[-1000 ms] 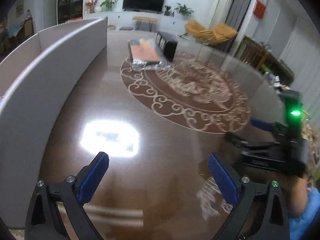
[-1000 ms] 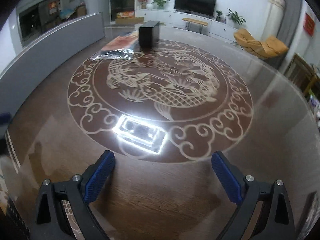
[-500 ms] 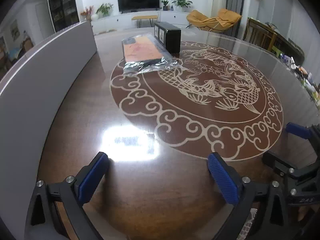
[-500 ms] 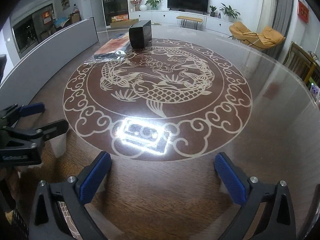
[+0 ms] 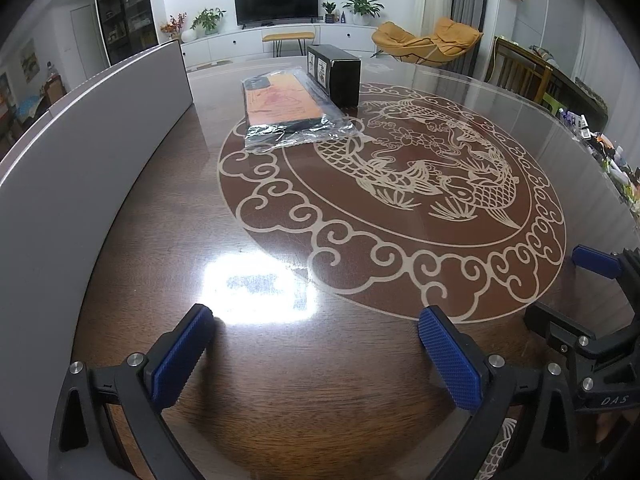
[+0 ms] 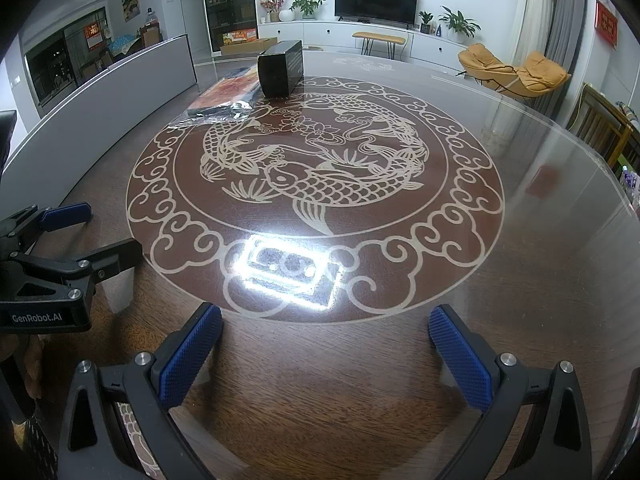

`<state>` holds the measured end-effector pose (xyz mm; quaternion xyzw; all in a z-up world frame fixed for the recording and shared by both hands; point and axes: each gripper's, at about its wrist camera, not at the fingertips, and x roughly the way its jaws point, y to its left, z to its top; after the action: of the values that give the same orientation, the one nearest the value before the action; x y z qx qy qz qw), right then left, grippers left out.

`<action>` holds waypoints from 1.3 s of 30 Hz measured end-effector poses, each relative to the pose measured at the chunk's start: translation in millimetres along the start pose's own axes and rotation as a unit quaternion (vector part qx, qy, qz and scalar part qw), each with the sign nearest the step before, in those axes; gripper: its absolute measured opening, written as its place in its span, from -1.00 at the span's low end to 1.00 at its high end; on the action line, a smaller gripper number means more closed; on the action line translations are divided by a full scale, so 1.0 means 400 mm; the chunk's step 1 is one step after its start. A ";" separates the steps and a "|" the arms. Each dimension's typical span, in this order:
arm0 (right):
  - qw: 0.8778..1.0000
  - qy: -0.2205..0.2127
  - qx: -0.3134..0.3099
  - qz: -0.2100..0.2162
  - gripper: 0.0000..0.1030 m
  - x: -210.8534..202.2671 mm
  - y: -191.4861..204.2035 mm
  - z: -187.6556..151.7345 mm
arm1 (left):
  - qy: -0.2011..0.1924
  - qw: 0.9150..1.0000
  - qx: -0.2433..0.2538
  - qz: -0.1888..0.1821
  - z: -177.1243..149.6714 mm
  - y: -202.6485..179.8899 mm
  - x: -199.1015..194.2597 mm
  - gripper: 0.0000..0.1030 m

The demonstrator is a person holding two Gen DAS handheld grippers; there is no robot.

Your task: Organize objects

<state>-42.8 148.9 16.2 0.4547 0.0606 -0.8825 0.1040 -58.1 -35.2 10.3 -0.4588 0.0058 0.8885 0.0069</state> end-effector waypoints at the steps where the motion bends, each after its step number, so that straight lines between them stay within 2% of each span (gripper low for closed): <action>1: 1.000 0.000 0.000 0.000 1.00 0.000 0.000 0.000 | 0.000 1.000 0.000 0.000 0.001 0.000 0.000 1.00; 6: 1.000 0.000 0.000 0.000 1.00 0.000 0.000 0.000 | -0.001 1.000 0.007 -0.005 0.000 0.002 -0.001 1.00; 14: 1.000 0.000 0.000 0.000 1.00 0.000 0.001 0.000 | 0.000 1.000 0.001 -0.004 0.058 0.024 0.043 1.00; 21: 1.000 0.005 -0.006 0.006 1.00 0.011 -0.001 0.011 | -0.001 1.000 0.001 -0.005 0.058 0.025 0.045 1.00; 25: 0.998 0.037 -0.032 0.025 0.96 0.072 -0.014 0.135 | 0.000 1.000 0.001 -0.005 0.058 0.025 0.045 1.00; 29: 0.997 -0.015 -0.022 0.067 0.95 0.100 0.001 0.361 | 0.000 1.000 0.001 -0.005 0.058 0.025 0.044 1.00; 32: 0.996 -0.020 -0.007 0.090 0.79 0.154 0.048 0.510 | 0.000 1.000 0.001 -0.005 0.058 0.025 0.044 1.00; 34: 0.995 -0.004 -0.005 0.099 0.75 0.209 0.085 0.577 | 0.000 1.000 0.001 -0.005 0.058 0.025 0.044 1.00; 36: 0.996 0.016 -0.011 0.089 0.68 0.269 0.116 0.619 | 0.000 1.000 0.001 -0.005 0.058 0.025 0.044 1.00; 38: 0.995 0.030 -0.001 0.092 0.25 0.321 0.115 0.639 | 0.000 1.000 0.001 -0.005 0.058 0.025 0.044 1.00; 39: 0.993 0.041 0.018 0.106 -0.15 0.344 0.098 0.641 | 0.000 1.000 0.001 -0.005 0.058 0.025 0.045 1.00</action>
<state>-313.7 41.5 51.8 0.4961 0.0007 -0.8482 0.1858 -87.5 -44.7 9.2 -0.4587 0.0047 0.8885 0.0119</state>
